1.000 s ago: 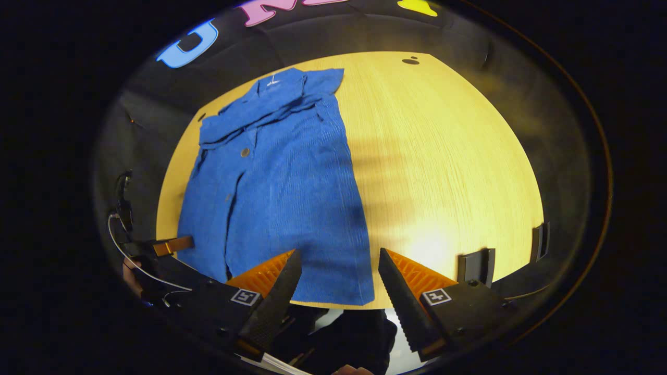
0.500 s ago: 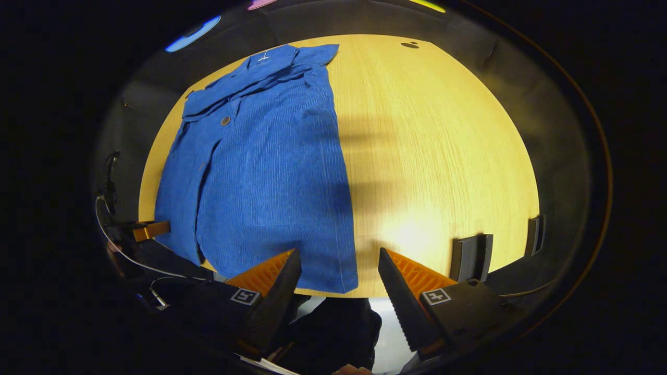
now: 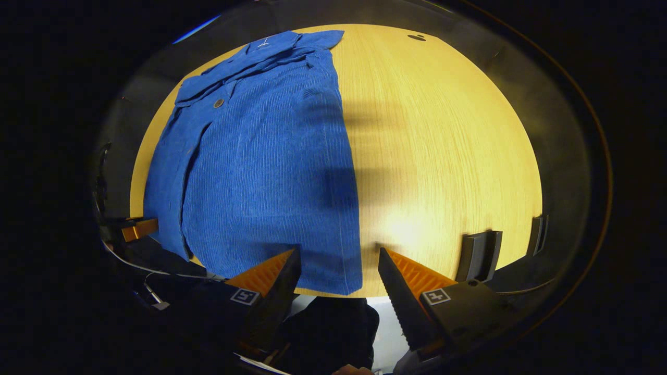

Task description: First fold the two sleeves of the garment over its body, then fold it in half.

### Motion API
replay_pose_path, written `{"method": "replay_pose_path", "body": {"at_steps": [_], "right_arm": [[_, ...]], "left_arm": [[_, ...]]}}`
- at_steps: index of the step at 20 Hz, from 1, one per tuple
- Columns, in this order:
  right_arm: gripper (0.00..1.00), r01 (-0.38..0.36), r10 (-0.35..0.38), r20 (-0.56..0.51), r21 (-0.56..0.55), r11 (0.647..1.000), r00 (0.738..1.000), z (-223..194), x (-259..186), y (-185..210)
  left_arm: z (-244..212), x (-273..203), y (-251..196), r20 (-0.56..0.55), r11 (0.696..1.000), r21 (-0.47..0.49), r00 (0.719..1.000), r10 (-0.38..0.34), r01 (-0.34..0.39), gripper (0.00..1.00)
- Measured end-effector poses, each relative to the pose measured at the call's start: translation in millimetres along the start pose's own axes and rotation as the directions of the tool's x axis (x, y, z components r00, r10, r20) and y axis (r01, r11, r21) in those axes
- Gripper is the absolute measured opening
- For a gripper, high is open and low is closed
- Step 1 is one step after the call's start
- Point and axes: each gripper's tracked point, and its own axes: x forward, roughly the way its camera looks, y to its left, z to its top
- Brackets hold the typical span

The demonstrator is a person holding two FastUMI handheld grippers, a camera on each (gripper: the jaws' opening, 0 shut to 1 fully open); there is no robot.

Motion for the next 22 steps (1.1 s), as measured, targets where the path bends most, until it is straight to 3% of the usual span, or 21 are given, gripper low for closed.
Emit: {"method": "replay_pose_path", "body": {"at_steps": [1,11,22], "right_arm": [[0.96,0.001,-0.001,-0.006,-0.005,1.000,1.000,-1,1,2],[0.97,0.042,-0.042,-0.039,-0.005,0.999,0.998,-3,14,10],[0.98,0.060,-0.060,-0.076,-0.003,0.998,0.995,-3,16,11]], "left_arm": [[1,0,-1,0.000,1.000,0.002,1.000,-0.001,0.001,0.84],[4,1,-17,-0.021,0.998,-0.025,0.998,-0.058,0.057,0.84],[5,2,-21,-0.013,0.999,0.009,0.999,-0.049,0.050,0.82]]}}
